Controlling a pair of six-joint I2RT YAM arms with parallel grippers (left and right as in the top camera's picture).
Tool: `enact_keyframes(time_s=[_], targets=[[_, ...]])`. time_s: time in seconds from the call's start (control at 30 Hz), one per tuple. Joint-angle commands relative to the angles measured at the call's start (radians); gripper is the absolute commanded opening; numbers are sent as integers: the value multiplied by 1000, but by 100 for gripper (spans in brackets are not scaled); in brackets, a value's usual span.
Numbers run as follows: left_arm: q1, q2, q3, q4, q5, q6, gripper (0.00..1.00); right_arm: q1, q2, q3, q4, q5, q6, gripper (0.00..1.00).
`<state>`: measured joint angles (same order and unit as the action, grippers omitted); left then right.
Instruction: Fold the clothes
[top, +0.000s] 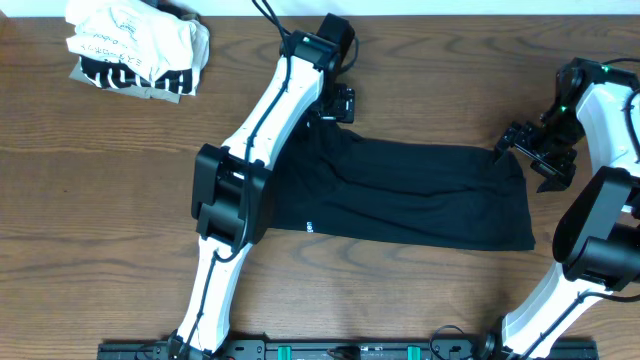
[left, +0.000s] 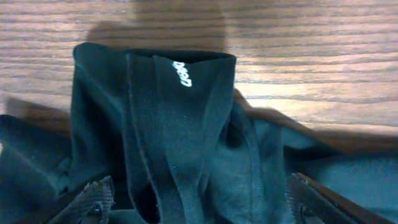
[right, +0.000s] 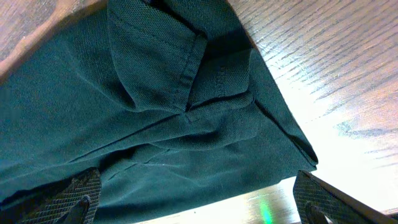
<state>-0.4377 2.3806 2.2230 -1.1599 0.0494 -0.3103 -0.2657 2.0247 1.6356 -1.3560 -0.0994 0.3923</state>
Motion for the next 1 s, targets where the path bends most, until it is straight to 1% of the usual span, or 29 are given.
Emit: enact_keyframes(time_s=[0.0,0.1,0.17,0.3,0.4,0.47,0.5,0.53,0.6,0.63,0.7,0.8,0.97], targets=[[21,19,-2,8,29,-13,90,8,-20,3,2,6,-12,96],[37,19,-25,20,30,-24,87,13,-20,3,2,6,-13,97],[47,19,-47,23,33,-35,78,13,-20,3,3,6,-13,97],[57,19,-86,39,68,-32,70,13,-20,3,13,6,-12,97],[55,19,-100,56,72,-30,68,19,-20,3,17,6,-12,97],[54,19,-104,67,74,-30,62,25,-20,3,17,6,-12,97],[54,19,-105,70,76,-27,55,27,-20,3,17,6,-12,97],[54,19,-106,71,78,-27,51,31,-20,3,18,6,-12,97],[54,19,-106,71,79,-27,37,34,-20,3,18,6,-12,97],[54,19,-106,71,78,-27,32,34,-20,3,18,6,-12,97],[54,19,-106,71,78,-27,25,33,-20,3,21,6,-12,97],[55,19,-105,69,78,-27,6,34,-20,3,22,6,-12,97],[55,-6,-102,37,78,-27,6,34,-20,3,23,6,-12,97]])
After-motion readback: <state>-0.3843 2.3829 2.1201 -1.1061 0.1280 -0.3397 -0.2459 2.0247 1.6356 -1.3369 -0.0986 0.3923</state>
